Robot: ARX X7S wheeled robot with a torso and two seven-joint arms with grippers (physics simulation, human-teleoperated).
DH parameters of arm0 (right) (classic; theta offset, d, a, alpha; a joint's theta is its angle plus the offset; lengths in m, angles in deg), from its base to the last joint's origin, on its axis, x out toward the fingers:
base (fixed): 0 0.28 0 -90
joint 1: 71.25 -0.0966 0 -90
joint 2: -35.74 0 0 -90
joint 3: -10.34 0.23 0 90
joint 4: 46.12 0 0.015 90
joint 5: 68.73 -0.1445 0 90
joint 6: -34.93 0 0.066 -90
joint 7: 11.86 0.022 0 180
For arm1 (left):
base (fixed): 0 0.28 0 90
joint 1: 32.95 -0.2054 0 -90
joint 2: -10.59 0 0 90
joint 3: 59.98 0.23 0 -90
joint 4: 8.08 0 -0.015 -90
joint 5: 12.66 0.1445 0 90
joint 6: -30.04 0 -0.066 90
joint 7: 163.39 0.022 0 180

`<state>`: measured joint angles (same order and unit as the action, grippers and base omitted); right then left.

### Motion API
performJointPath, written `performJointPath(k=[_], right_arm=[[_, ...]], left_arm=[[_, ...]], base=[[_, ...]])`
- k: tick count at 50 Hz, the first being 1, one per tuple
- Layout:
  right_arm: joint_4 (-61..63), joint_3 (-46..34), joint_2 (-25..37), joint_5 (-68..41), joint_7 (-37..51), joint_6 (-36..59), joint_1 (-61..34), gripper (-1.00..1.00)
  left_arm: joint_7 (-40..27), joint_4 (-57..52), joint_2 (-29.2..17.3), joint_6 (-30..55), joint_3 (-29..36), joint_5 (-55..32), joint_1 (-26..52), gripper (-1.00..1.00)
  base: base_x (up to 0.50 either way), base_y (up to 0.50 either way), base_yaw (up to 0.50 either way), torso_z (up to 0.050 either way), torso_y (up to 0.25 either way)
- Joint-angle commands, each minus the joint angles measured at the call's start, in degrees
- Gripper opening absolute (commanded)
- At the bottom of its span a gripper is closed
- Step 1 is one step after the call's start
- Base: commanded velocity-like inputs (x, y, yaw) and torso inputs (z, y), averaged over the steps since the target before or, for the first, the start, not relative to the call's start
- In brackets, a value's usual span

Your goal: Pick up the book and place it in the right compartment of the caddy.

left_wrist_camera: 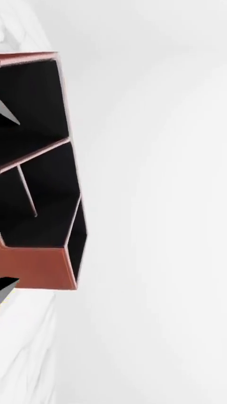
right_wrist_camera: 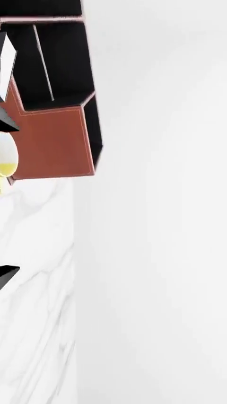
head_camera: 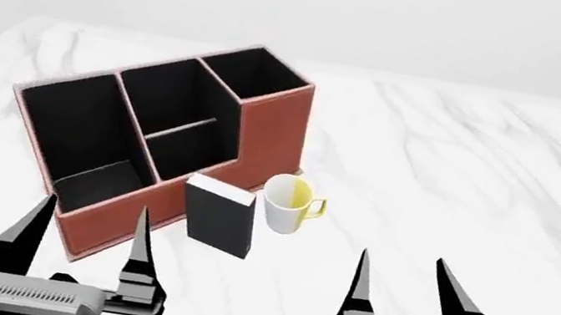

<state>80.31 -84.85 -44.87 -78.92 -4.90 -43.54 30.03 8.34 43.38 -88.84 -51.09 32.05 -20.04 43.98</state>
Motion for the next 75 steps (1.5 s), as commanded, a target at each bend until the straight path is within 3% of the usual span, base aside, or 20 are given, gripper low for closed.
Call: performJointPath(k=[1,31,37,75], right_arm=[[0.1,-0.4,0.6,-0.3,0.6,0.0,0.0,1.00],[-0.1,-0.5,1.5,-1.9,2.2,-1.0,0.0,1.00],[-0.1,0.0,1.4,-2.0,3.3,-0.7,-0.1,1.00],[-0.7,-2.6,3.9,-2.1,5.3,-0.8,-0.6,1.00]], left_arm=[[-0.7,-0.3,-0.6,-0.1,0.3,-0.3,-0.2,1.00],[-2.0,-0.3,-1.7,-0.3,1.3,-0.9,-0.3,1.00],[-2.2,-0.4,-2.0,-0.3,1.5,-1.1,-0.3,1.00],[-3.8,-0.9,-3.3,-0.2,2.5,-1.8,-0.3,1.00]], base=[[0.50,-0.05,0.00,0.000,0.000],[0.50,-0.04,0.00,0.000,0.001],[0.00,0.00,0.00,0.000,0.002],[0.00,0.00,0.50,0.000,0.000]])
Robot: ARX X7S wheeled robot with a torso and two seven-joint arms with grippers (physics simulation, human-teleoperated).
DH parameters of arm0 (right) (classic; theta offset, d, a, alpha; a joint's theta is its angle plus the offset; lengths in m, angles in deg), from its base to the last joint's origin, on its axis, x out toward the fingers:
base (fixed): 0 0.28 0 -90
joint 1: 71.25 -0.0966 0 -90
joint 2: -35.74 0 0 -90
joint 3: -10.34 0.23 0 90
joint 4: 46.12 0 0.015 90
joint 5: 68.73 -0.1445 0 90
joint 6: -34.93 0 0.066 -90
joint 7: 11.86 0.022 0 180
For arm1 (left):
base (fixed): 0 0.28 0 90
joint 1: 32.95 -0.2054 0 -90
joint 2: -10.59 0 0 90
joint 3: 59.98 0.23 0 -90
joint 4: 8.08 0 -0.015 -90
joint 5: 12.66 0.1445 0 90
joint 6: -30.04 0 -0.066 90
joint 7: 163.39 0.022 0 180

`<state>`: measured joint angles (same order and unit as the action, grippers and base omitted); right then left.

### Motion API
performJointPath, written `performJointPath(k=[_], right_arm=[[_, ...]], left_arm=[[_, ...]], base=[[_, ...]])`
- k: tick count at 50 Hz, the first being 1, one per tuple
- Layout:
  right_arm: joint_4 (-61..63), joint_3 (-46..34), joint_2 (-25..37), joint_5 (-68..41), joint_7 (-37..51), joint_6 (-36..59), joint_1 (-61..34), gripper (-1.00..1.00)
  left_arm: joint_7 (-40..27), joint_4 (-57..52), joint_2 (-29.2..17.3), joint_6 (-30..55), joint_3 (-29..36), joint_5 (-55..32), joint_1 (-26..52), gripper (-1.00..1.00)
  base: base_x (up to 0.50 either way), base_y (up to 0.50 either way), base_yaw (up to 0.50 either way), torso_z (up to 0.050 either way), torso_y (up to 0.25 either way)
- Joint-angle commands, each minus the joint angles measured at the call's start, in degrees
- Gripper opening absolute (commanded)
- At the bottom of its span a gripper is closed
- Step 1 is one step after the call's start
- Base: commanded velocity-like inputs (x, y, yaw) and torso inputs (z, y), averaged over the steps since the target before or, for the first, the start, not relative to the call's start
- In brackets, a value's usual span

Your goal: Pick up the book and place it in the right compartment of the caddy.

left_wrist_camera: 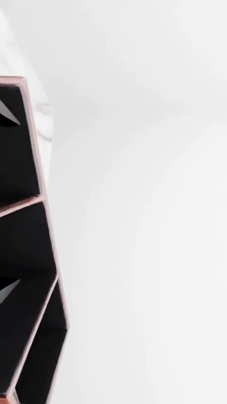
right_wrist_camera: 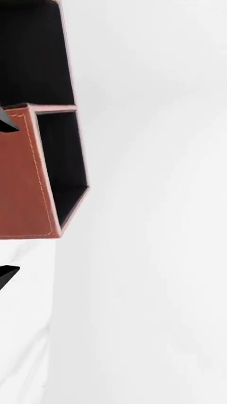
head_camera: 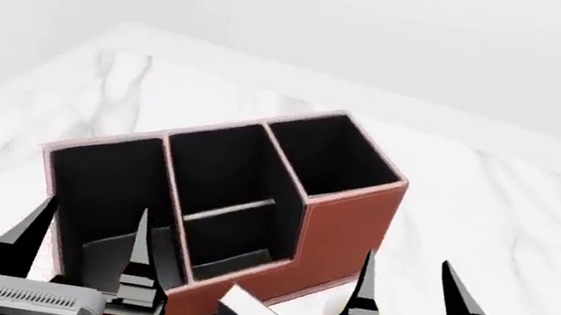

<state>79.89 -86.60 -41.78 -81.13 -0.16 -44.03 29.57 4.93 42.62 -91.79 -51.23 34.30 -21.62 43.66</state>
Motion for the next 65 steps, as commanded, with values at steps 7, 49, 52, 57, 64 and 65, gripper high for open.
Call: performJointPath(k=[7,49,52,57,64,65], right_arm=[[-0.3,-1.1,1.2,-0.2,0.9,-0.5,-0.2,1.00],[-1.0,-2.1,2.7,-2.5,2.1,-3.6,0.2,1.00],[-0.9,-2.1,2.8,-2.8,2.3,-3.5,0.2,1.00],[-0.8,-2.3,3.1,-3.2,2.3,-3.5,0.2,1.00],[-0.8,-2.5,3.4,-3.3,2.5,-3.5,0.1,1.00],[-0.8,-2.5,3.5,-3.4,2.6,-3.6,0.1,1.00]], left_arm=[[-0.7,0.0,-0.6,-0.1,0.4,-0.4,0.0,1.00],[-2.6,0.3,-2.4,-0.7,1.7,-1.3,0.2,1.00],[-2.7,0.3,-2.5,-0.7,1.8,-1.4,0.2,1.00],[-3.0,0.3,-2.7,-0.7,2.0,-1.5,0.3,1.00],[-3.3,0.3,-3.0,-0.8,2.2,-1.6,0.3,1.00],[-3.4,0.3,-3.1,-0.8,2.3,-1.6,0.3,1.00]], base=[[0.00,0.00,0.50,0.000,0.000],[-0.03,-0.01,0.42,0.000,0.000],[-0.44,-0.24,0.00,0.000,0.000],[-0.44,-0.24,0.00,0.000,0.000],[-0.44,-0.24,0.00,0.000,0.000],[-0.44,-0.24,0.00,0.000,0.000]])
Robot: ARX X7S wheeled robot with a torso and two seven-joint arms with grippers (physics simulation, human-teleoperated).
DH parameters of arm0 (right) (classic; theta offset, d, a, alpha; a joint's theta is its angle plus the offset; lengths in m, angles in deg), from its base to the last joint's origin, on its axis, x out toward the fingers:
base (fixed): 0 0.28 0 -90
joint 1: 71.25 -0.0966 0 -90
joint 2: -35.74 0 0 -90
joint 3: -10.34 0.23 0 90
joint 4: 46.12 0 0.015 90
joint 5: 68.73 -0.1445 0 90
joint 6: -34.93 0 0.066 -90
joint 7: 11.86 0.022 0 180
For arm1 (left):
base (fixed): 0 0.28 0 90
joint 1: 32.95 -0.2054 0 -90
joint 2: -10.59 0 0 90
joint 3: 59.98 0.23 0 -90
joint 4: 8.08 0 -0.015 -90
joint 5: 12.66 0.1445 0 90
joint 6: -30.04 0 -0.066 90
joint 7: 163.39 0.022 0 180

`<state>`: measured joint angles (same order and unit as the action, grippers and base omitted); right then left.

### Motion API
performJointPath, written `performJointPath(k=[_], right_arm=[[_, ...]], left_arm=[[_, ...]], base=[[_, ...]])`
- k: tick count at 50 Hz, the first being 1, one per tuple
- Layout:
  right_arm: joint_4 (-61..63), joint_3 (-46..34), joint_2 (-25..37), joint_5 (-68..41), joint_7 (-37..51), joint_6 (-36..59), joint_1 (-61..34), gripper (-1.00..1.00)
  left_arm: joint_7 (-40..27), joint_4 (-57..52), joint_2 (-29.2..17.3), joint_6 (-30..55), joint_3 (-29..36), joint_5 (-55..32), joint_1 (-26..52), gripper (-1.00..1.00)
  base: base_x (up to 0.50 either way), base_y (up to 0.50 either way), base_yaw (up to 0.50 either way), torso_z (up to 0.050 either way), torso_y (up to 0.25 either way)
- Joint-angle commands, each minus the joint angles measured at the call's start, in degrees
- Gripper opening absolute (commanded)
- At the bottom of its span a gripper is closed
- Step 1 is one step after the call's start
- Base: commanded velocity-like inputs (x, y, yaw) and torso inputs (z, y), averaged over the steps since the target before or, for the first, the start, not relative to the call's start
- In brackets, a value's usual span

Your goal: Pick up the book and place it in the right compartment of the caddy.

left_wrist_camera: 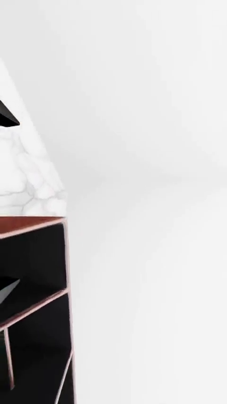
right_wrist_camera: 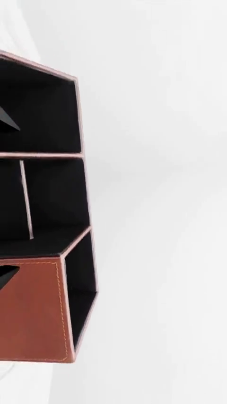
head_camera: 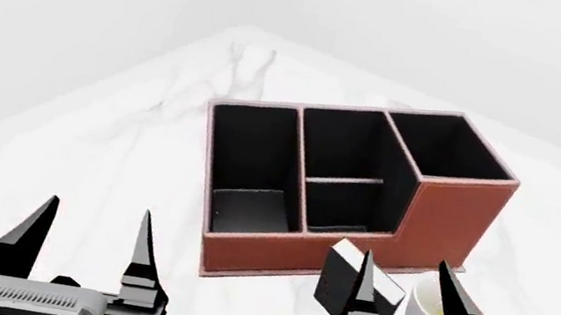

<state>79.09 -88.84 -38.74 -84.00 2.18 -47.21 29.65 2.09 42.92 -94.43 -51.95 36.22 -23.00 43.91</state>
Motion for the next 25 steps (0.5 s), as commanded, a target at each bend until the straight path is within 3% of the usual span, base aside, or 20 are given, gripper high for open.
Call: performJointPath(k=[1,3,25], right_arm=[[0.2,-0.2,0.4,-0.8,0.3,-0.3,0.0,1.00],[0.2,-0.3,0.5,-0.8,0.3,-0.5,0.0,1.00],[0.1,-1.1,1.3,-1.5,0.6,-1.0,0.0,1.00]], left_arm=[[-0.6,0.0,-0.5,-0.1,0.4,-0.2,0.0,1.00],[-0.6,0.0,-0.6,-0.2,0.5,-0.3,0.1,1.00],[-1.7,0.0,-1.3,-0.4,1.0,-0.6,0.0,1.00]], base=[[0.00,0.00,0.00,0.000,0.000],[0.00,0.00,0.00,0.000,0.000],[0.24,-0.44,0.00,0.000,0.000]])
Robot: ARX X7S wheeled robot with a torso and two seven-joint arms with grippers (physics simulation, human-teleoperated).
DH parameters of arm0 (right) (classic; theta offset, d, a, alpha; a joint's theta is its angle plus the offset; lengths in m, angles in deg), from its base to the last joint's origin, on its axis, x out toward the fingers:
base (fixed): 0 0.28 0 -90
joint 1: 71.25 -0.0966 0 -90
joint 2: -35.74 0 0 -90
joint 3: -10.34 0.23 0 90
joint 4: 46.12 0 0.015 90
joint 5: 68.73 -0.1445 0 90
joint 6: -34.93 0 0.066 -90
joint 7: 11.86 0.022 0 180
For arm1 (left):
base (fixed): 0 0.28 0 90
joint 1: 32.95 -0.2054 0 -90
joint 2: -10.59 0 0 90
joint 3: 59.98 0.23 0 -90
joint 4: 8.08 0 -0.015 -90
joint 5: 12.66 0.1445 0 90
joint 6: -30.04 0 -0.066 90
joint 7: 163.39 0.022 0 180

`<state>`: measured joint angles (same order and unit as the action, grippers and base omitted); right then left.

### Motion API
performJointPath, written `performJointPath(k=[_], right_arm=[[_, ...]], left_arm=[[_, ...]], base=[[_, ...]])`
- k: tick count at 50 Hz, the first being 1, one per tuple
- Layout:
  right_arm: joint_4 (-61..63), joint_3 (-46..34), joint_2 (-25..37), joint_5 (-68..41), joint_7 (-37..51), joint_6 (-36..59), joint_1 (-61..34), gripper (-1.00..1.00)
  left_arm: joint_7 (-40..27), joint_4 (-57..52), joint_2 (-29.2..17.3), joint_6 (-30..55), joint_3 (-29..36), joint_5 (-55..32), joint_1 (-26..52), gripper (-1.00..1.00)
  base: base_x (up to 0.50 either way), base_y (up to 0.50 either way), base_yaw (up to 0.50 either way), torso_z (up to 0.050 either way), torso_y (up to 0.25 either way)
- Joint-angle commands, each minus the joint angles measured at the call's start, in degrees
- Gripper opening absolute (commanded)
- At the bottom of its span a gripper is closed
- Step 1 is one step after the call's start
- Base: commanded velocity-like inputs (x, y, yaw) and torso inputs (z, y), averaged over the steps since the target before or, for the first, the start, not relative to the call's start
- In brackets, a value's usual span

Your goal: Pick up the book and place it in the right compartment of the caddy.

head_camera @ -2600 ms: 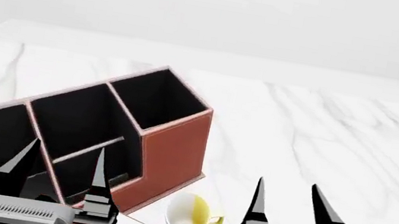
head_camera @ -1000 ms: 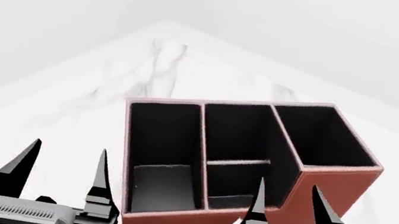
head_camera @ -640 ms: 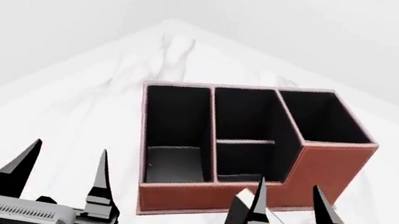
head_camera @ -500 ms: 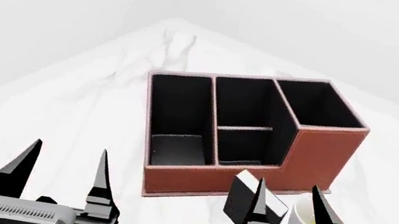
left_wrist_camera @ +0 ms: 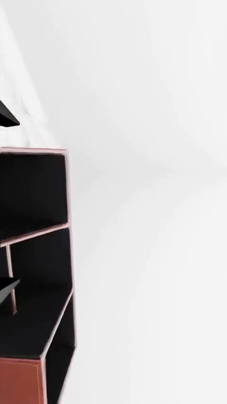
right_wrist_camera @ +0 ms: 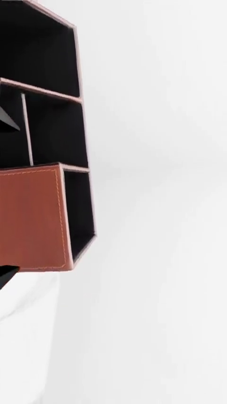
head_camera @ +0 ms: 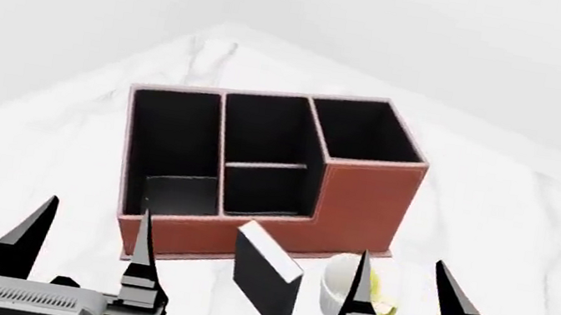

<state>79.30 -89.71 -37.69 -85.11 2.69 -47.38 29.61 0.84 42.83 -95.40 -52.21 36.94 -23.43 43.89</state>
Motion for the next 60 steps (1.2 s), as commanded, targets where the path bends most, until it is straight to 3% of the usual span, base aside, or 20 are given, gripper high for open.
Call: performJointPath(k=[1,11,26,34,60], right_arm=[[-0.1,-0.5,0.4,0.4,0.2,-1.0,0.1,1.00],[-0.1,-0.7,0.7,-0.7,0.2,-0.7,0.0,1.00],[-0.3,-1.1,1.0,-0.3,0.5,-1.8,0.0,1.00],[-0.2,-1.1,1.3,-0.5,0.8,-1.7,-0.1,1.00],[-0.4,-1.3,1.7,-0.3,2.1,-1.7,-0.2,1.00]], left_arm=[[-0.5,0.1,-0.4,-0.2,0.3,-0.2,0.1,1.00],[-0.8,0.4,-0.7,-0.3,0.6,-0.5,0.3,1.00],[-1.4,0.2,-1.2,-0.4,0.7,-0.8,0.2,1.00],[-1.6,0.2,-1.4,-0.4,0.9,-0.9,0.2,1.00],[-2.5,0.2,-2.1,-0.6,1.5,-1.2,0.3,1.00]], base=[[0.10,-0.18,0.00,0.000,0.000],[0.01,0.01,0.00,0.000,0.000],[0.43,0.23,0.00,0.000,0.000],[0.00,0.00,0.01,0.000,0.000],[0.00,0.00,0.50,0.000,0.000]])
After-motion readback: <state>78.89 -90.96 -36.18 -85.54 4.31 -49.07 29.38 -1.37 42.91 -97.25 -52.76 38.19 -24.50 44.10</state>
